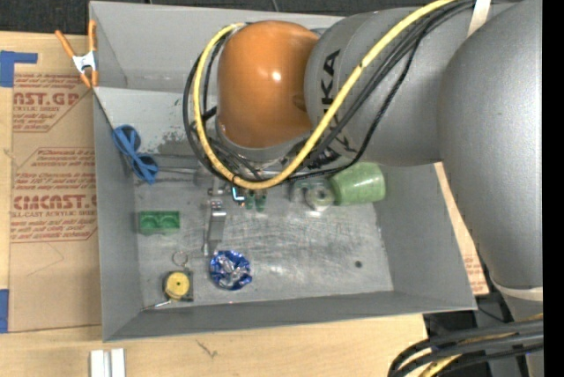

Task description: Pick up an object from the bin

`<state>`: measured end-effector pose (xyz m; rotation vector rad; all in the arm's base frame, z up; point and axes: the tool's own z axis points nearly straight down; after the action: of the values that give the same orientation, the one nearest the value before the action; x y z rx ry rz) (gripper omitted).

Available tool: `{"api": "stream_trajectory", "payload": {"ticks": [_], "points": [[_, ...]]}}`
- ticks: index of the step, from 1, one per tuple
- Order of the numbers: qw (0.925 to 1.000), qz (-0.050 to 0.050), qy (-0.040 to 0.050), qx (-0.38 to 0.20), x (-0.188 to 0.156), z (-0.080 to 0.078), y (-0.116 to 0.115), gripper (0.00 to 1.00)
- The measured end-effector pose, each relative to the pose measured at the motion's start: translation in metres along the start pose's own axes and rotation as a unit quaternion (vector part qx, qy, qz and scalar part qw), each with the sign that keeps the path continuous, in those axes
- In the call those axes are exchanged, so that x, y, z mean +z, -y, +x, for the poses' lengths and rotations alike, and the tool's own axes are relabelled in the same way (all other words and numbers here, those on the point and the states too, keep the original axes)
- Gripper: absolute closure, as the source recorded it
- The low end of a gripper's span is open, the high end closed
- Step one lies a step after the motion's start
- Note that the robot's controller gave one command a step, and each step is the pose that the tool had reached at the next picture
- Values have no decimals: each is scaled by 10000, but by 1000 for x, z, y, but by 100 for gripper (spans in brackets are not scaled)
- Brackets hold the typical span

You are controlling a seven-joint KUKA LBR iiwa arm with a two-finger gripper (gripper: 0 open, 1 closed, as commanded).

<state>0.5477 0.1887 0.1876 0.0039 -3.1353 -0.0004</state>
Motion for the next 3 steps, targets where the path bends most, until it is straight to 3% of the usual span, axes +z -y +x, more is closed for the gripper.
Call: {"api": "stream_trajectory", "payload": {"ticks": [1, 2, 3], "points": [[9951, -17, 86, -985, 117, 2, 4, 0], [9775, -2, 73, -2109, 113, 29, 7, 0], [9337, 19, 94, -3580, 115, 54, -34, 0]]}}
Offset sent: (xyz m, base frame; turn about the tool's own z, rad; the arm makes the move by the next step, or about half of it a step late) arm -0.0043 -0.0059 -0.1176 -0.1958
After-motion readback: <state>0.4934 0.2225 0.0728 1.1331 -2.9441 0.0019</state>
